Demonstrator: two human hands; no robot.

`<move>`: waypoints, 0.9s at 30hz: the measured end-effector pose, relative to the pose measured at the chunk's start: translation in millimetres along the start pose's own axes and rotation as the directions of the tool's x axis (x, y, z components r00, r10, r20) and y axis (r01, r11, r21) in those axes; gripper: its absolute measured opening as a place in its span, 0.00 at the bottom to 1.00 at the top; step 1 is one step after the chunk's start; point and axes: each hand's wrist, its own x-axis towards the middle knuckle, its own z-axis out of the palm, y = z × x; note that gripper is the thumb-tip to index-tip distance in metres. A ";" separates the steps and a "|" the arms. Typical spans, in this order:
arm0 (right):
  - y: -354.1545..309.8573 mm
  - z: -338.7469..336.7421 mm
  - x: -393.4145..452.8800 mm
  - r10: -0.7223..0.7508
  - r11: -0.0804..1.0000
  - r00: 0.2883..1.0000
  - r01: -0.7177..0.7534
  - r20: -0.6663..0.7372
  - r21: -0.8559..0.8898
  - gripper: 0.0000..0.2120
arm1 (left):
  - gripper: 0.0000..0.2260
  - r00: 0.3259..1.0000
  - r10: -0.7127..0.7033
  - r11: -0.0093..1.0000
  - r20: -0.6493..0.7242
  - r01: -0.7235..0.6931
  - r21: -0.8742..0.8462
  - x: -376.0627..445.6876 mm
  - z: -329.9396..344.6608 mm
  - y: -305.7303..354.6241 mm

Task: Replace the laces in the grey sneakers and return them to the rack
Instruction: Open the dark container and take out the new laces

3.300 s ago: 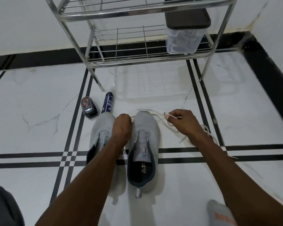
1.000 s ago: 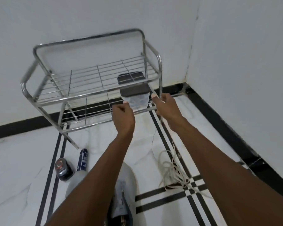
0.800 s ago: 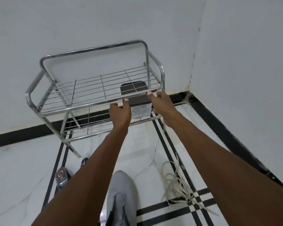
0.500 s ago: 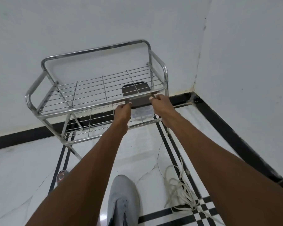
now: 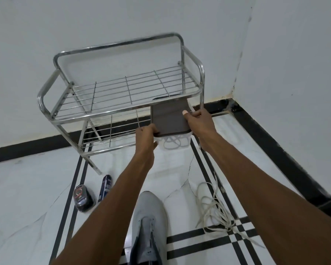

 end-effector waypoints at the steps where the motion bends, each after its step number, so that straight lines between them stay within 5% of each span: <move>1: 7.2 -0.5 -7.4 -0.006 1.000 1.000 0.005 -0.011 -0.011 0.13 | 0.18 1.000 0.017 1.000 -0.011 -0.017 0.010 -5.1 -3.7 -7.2; 7: 62.2 -7.1 -72.8 -0.145 0.988 0.989 0.143 -0.030 -0.049 0.10 | 0.12 0.962 0.251 0.954 -0.106 -0.228 0.196 -48.4 -33.8 -69.4; 11: 104.8 -3.4 -107.6 -0.155 0.986 0.988 0.153 -0.022 -0.072 0.07 | 0.11 0.935 0.301 0.928 -0.186 -0.242 0.283 -68.8 -47.5 -119.2; 19: 162.8 -5.0 -111.2 0.048 0.970 0.998 -0.036 0.046 -0.241 0.04 | 0.16 0.976 -0.022 0.939 -0.218 0.095 0.331 -75.5 -57.8 -169.9; 27: 154.7 5.9 -80.5 0.312 0.934 0.943 -0.283 0.113 -0.215 0.10 | 0.15 0.976 -0.121 0.915 -0.183 0.181 0.360 -43.5 -52.6 -162.6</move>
